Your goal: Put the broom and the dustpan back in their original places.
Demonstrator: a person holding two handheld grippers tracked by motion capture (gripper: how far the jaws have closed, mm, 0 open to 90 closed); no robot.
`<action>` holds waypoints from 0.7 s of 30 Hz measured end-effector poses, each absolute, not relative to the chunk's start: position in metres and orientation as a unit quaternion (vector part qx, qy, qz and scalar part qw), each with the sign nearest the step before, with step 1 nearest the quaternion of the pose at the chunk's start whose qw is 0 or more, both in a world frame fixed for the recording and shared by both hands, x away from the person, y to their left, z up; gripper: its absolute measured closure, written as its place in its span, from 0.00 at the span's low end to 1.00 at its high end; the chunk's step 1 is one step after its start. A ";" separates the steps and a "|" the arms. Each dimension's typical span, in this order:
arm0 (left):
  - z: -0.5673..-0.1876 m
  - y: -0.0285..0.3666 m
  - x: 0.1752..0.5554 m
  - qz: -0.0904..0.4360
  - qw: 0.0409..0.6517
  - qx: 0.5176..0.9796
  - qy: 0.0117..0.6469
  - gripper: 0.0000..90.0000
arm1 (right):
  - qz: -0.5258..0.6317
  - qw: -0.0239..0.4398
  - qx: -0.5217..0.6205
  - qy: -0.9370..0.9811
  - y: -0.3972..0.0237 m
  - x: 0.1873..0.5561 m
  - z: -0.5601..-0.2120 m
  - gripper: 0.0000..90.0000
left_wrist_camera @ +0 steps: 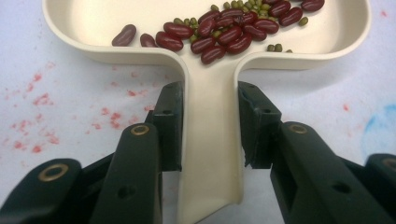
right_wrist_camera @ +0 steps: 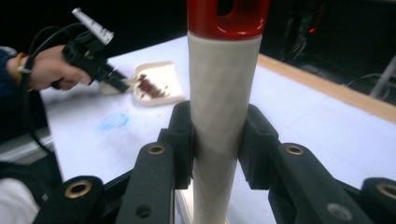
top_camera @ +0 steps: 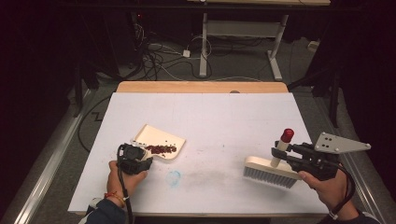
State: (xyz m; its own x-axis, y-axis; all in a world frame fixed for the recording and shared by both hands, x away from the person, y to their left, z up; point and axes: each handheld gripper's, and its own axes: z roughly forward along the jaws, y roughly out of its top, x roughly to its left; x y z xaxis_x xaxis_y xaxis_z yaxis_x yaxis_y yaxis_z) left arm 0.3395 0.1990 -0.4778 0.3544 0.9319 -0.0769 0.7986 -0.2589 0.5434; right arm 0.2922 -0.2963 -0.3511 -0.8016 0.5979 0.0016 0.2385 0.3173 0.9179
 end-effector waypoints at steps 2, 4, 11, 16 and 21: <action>-0.478 0.196 0.341 0.132 0.257 0.775 0.563 0.70 | 0.512 0.162 0.265 0.801 -0.296 0.295 -0.352 0.77; -0.479 0.193 0.342 0.128 0.260 0.776 0.560 0.69 | 0.504 0.160 0.265 0.806 -0.294 0.300 -0.355 0.77; -0.477 0.183 0.337 0.121 0.273 0.779 0.552 0.55 | 0.491 0.158 0.289 0.807 -0.291 0.328 -0.363 0.77; -0.471 0.187 0.328 0.122 0.293 0.799 0.512 0.45 | 0.479 0.159 0.322 0.801 -0.290 0.357 -0.367 0.74; -0.465 0.195 0.314 0.158 0.330 0.814 0.451 0.37 | 0.455 0.163 0.342 0.806 -0.284 0.393 -0.375 0.69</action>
